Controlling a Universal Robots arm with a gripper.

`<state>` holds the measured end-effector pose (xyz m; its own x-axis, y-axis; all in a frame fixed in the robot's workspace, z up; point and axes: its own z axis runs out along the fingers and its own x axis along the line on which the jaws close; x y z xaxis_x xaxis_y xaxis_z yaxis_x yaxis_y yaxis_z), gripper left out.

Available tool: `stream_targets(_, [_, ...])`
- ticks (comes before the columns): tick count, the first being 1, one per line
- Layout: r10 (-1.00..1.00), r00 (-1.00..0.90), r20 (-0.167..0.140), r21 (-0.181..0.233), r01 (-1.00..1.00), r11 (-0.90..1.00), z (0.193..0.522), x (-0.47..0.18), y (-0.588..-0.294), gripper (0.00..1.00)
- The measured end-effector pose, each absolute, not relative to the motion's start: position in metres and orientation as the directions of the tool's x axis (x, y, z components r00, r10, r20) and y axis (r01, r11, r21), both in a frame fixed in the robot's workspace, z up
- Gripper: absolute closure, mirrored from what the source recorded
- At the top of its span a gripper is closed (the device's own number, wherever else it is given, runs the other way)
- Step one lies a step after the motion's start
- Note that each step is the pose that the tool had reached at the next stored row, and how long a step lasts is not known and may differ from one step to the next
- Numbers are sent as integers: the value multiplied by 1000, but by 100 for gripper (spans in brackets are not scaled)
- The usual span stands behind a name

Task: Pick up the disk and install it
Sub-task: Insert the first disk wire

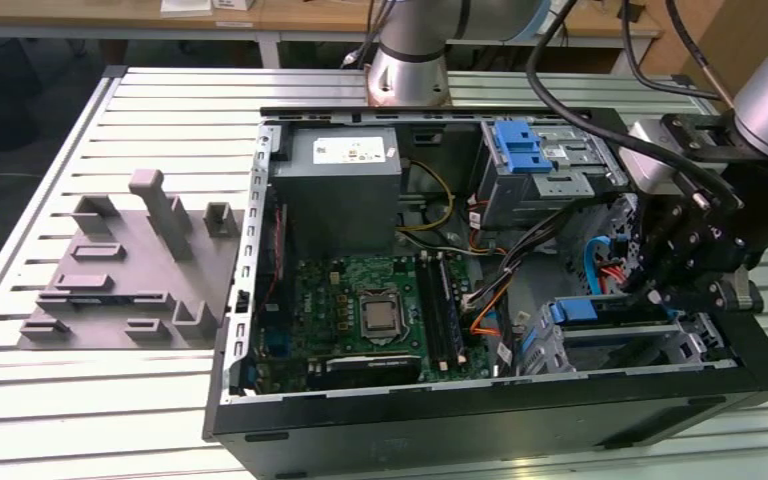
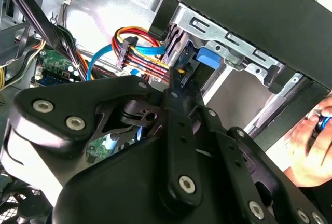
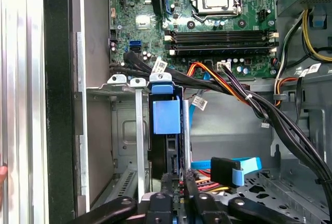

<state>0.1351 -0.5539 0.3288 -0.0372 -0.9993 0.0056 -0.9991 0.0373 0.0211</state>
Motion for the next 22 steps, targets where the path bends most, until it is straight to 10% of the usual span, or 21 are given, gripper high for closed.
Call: stream_targets(22, [-999, -37, 5, 21, -999, 37, 342, 135, -553, 89])
